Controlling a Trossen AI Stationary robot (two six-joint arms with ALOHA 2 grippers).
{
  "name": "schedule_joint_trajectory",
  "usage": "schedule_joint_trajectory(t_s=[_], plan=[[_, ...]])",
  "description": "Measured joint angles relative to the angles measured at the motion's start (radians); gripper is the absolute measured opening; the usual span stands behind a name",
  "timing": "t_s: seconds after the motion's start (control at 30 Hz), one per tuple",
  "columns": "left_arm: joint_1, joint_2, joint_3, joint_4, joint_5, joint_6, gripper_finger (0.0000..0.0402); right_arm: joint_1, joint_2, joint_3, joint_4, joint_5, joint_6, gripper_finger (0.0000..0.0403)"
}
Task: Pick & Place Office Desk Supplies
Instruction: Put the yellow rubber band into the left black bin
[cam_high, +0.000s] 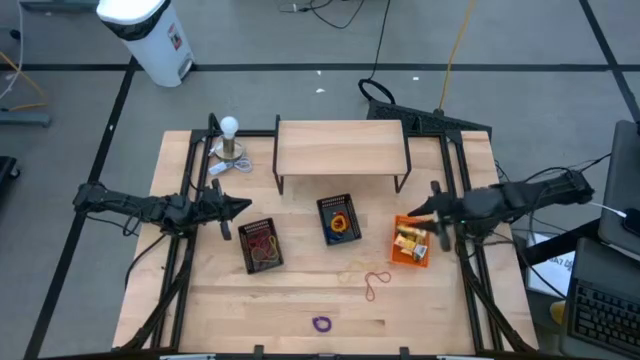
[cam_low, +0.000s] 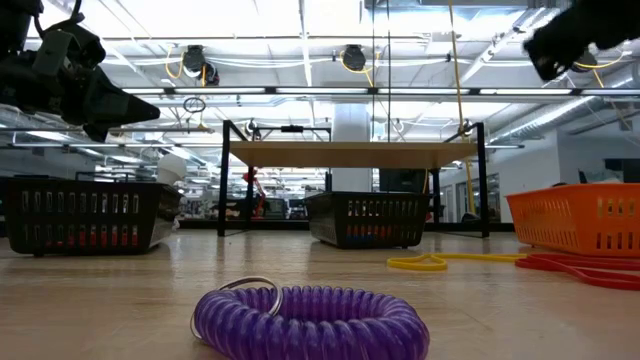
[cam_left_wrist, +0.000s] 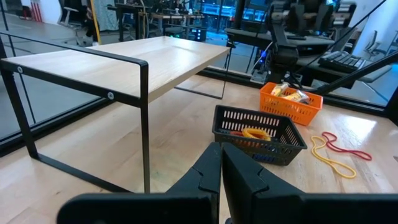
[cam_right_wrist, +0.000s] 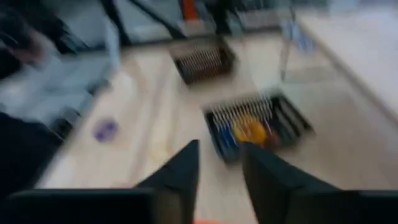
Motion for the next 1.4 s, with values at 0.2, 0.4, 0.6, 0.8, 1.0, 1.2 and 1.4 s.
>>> schedule_joint_trajectory(t_s=[0.2, 0.4, 0.6, 0.8, 1.0, 1.2, 1.4], plan=[[0.0, 0.0, 0.0, 0.0, 0.0, -0.002, 0.0017, -0.005, -0.195, -0.038, 0.069, 0.046, -0.07, 0.0009], [0.0, 0.0, 0.0, 0.0, -0.001, -0.002, 0.0017, -0.006, -0.354, -0.109, 0.072, 0.082, -0.082, 0.0004], [0.0, 0.0, 0.0, 0.005, -0.002, -0.002, 0.0017, -0.006, -0.379, -0.199, 0.157, 0.049, -0.111, 0.0001], [0.0, 0.0, 0.0, 0.001, 0.0, -0.004, 0.0017, -0.006, -0.383, -0.29, 0.251, 0.003, -0.147, 0.0001], [0.0, 0.0, 0.0, 0.0, 0.007, -0.004, 0.0017, -0.006, -0.382, -0.386, 0.363, -0.05, -0.178, 0.0001], [0.0, 0.0, 0.0, 0.0, 0.016, -0.001, 0.0017, -0.006, -0.382, -0.427, 0.413, -0.067, -0.19, 0.0001], [0.0, 0.0, 0.0, -0.012, 0.077, 0.022, 0.0017, -0.006, -0.382, -0.428, 0.419, -0.047, -0.218, 0.0001]])
